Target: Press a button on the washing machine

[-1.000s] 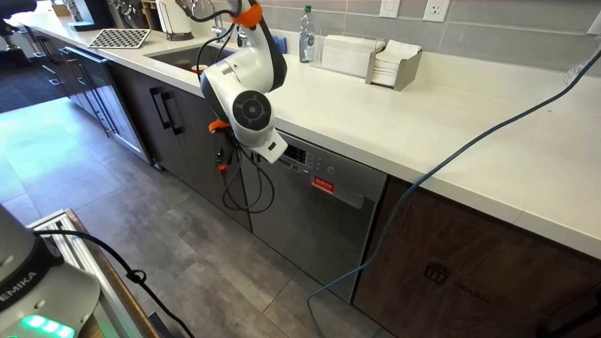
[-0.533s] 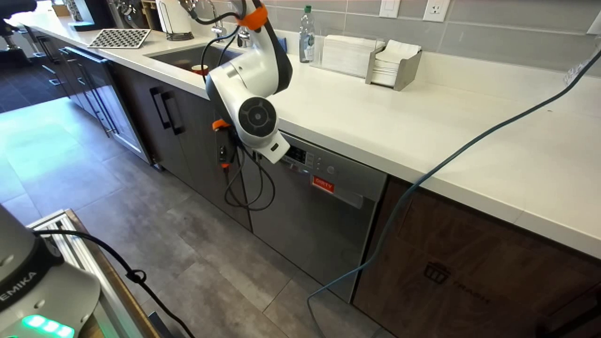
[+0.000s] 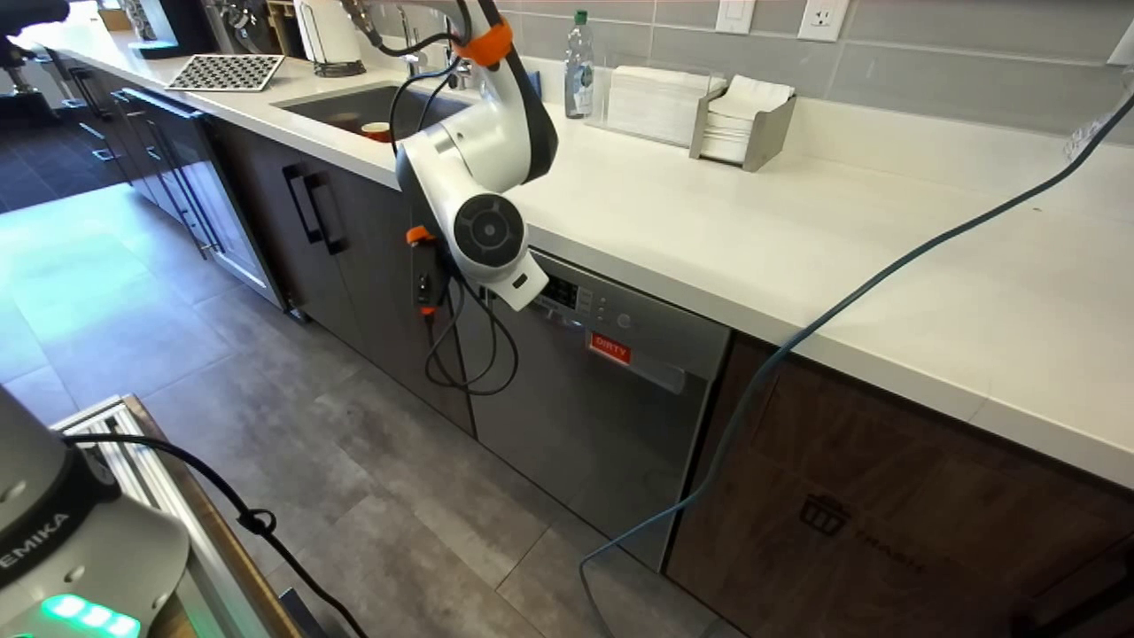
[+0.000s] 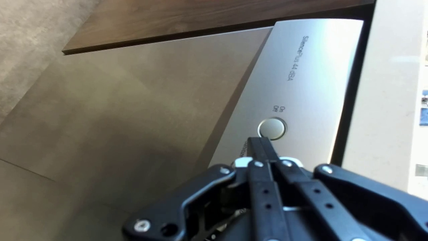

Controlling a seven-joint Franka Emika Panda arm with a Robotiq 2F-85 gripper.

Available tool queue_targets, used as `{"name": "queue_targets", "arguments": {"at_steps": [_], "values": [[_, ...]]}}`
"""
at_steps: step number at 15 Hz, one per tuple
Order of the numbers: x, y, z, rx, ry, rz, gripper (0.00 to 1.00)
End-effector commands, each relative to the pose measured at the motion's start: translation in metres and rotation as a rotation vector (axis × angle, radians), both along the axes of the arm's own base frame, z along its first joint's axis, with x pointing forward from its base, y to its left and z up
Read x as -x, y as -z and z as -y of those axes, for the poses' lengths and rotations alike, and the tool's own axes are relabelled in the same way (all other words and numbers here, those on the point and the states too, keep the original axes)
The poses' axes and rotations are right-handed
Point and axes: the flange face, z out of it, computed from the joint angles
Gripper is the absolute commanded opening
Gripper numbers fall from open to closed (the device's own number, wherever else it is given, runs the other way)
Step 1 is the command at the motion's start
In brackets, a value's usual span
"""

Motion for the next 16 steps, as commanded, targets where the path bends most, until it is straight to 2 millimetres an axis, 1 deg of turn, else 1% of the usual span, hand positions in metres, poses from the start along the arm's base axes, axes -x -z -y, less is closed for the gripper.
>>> {"name": "queue_targets", "arguments": {"at_steps": [1, 10, 16], "values": [[-0.0075, 0.0083, -0.0033, -0.025, 0.042, -0.001, 0.0], [-0.011, 0.0097, -0.0003, -0.028, 0.098, 0.003, 0.0], [-0.013, 0.0118, -0.0009, -0.034, 0.102, -0.001, 0.0]]}}
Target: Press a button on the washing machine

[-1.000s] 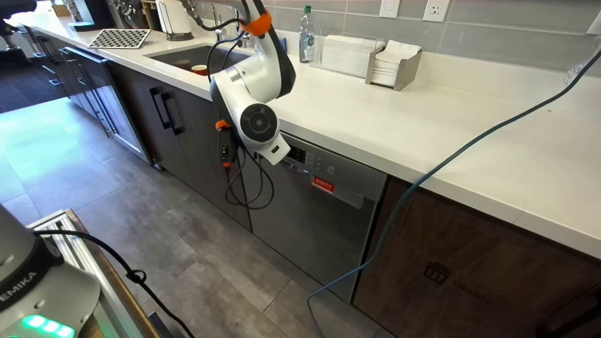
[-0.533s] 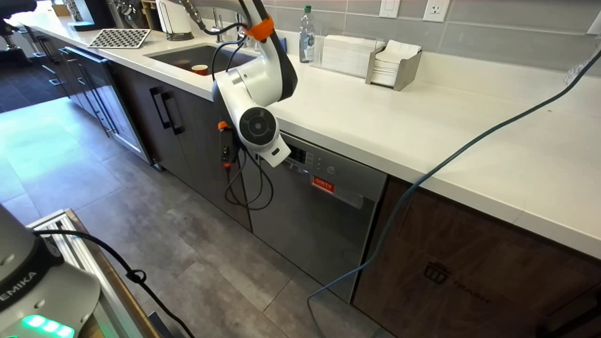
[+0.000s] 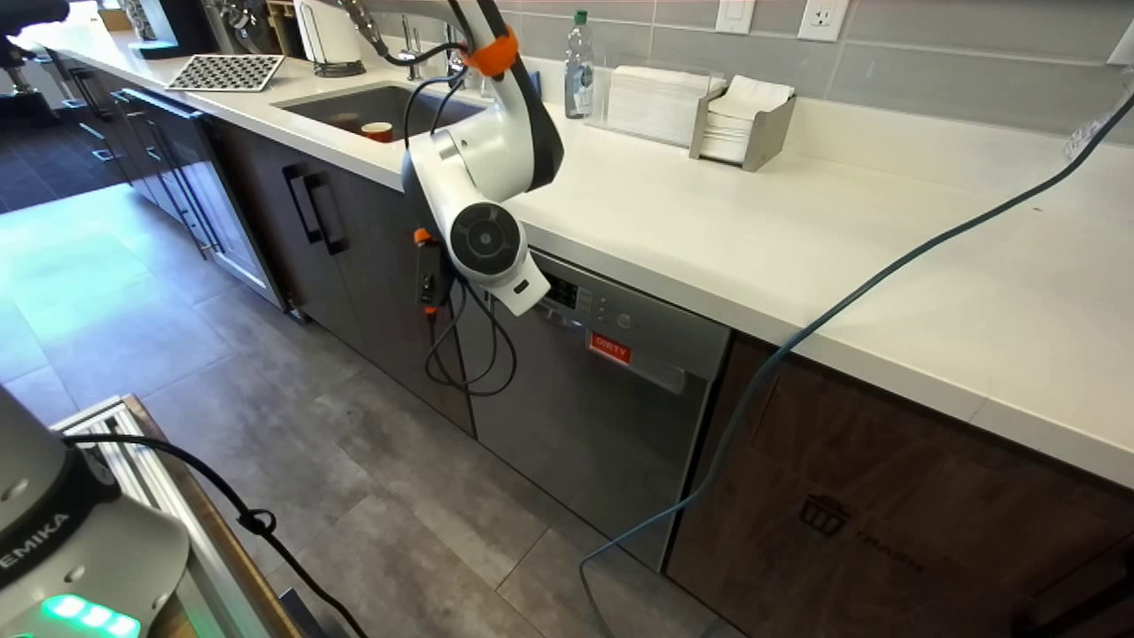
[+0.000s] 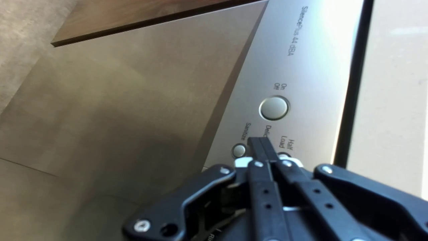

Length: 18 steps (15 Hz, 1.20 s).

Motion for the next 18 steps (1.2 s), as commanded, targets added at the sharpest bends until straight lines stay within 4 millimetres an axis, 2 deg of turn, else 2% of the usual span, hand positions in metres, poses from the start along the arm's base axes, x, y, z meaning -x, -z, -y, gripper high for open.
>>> {"name": "queue_targets", "arguments": {"at_steps": [1, 18], "values": [[-0.0075, 0.0062, -0.0048, -0.017, 0.017, -0.003, 0.0], [-0.015, 0.0077, -0.0044, -0.062, 0.041, 0.021, 0.0]]}}
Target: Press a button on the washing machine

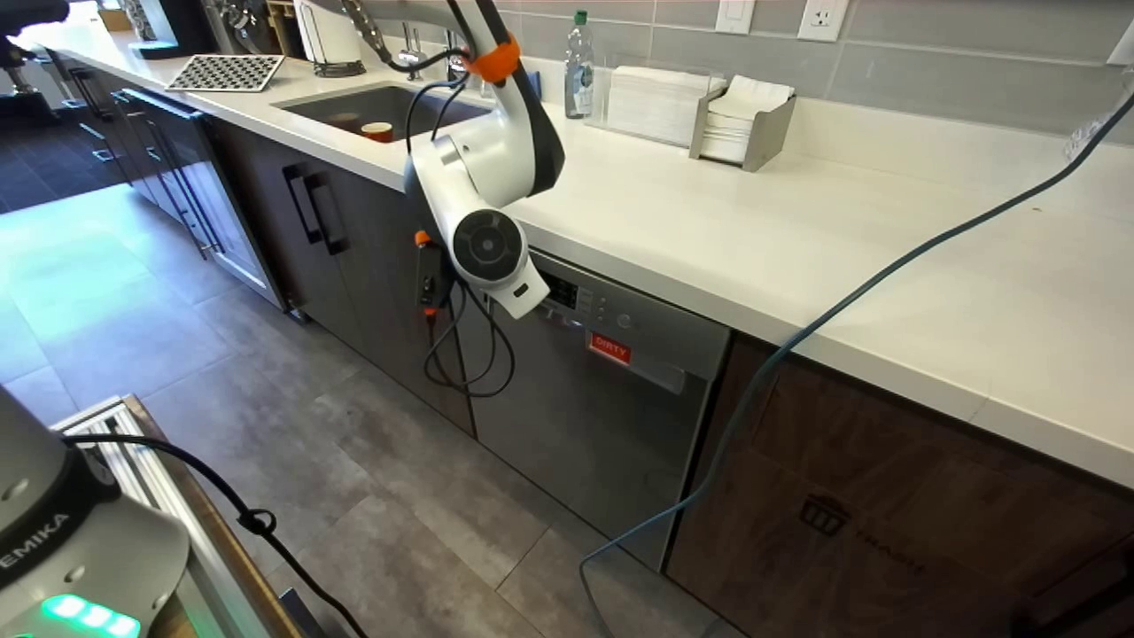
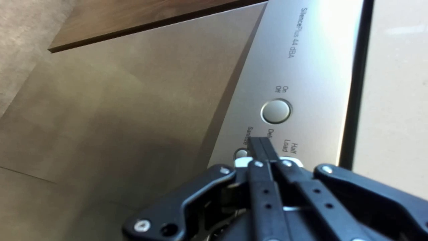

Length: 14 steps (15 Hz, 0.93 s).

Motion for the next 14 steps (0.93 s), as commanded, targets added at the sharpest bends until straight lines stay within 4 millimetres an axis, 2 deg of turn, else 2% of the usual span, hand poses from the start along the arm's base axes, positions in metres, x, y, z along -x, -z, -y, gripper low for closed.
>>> {"name": "queue_targets", "arguments": {"at_steps": [1, 14], "values": [[-0.0145, 0.0028, -0.0033, -0.041, 0.041, 0.025, 0.0], [-0.015, -0.0002, -0.0063, -0.065, 0.12, 0.035, 0.0]]}}
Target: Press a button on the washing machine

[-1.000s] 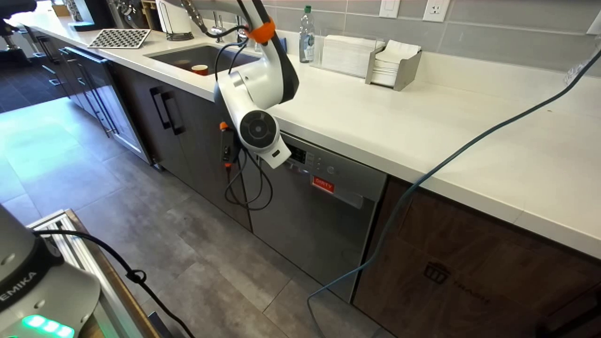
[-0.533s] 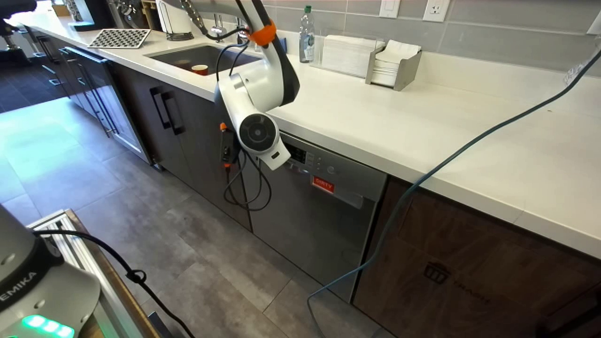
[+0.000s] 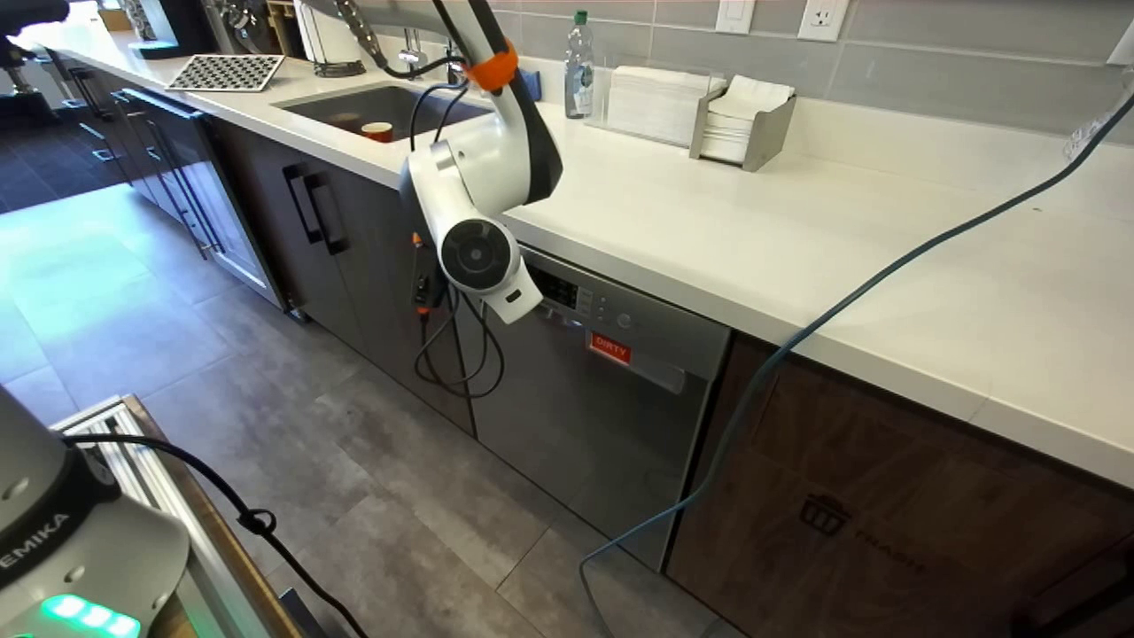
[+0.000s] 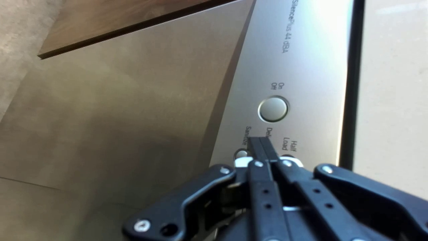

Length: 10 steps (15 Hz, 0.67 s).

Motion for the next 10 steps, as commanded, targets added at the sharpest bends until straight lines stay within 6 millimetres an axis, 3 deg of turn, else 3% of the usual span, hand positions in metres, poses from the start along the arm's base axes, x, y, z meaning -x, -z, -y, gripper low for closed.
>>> {"name": "queue_targets", "arguments": {"at_steps": [1, 10], "values": [[-0.02, -0.0051, -0.0035, -0.022, 0.065, 0.044, 0.0], [-0.0191, -0.0076, -0.0076, -0.026, 0.1, 0.055, 0.0]]}}
